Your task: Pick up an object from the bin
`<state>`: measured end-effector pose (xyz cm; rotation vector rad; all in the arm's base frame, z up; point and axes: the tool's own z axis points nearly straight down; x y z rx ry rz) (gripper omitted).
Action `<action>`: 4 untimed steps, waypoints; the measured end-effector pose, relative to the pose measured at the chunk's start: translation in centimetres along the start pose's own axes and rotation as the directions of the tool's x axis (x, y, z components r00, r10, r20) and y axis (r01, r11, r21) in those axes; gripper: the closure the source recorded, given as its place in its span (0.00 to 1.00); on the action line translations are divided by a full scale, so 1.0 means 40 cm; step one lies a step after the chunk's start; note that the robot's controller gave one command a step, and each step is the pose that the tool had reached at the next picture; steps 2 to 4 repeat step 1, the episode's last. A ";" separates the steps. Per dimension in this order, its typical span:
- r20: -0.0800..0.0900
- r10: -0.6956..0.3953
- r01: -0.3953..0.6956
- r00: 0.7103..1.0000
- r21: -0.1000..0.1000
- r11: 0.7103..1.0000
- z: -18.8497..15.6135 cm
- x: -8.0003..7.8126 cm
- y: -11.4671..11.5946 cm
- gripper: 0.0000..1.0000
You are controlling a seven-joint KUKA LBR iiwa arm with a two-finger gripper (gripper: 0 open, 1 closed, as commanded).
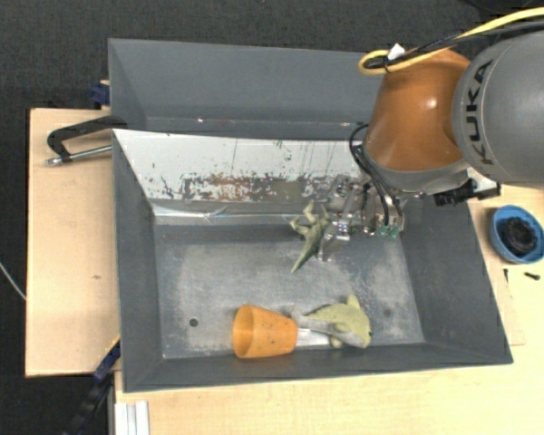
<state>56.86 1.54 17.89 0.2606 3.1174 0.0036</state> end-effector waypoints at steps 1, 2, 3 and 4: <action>0.002 0.009 -0.009 1.000 0.000 1.000 -0.311 -0.037 -0.005 1.00; 0.002 0.009 -0.009 1.000 0.000 1.000 -0.311 -0.037 -0.005 1.00; 0.002 0.009 -0.009 1.000 0.000 1.000 -0.311 -0.037 -0.005 1.00; 0.002 0.009 -0.009 1.000 0.000 1.000 -0.311 -0.037 -0.005 1.00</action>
Offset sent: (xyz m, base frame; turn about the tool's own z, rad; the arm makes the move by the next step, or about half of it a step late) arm 0.0101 -0.0051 0.1185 0.0107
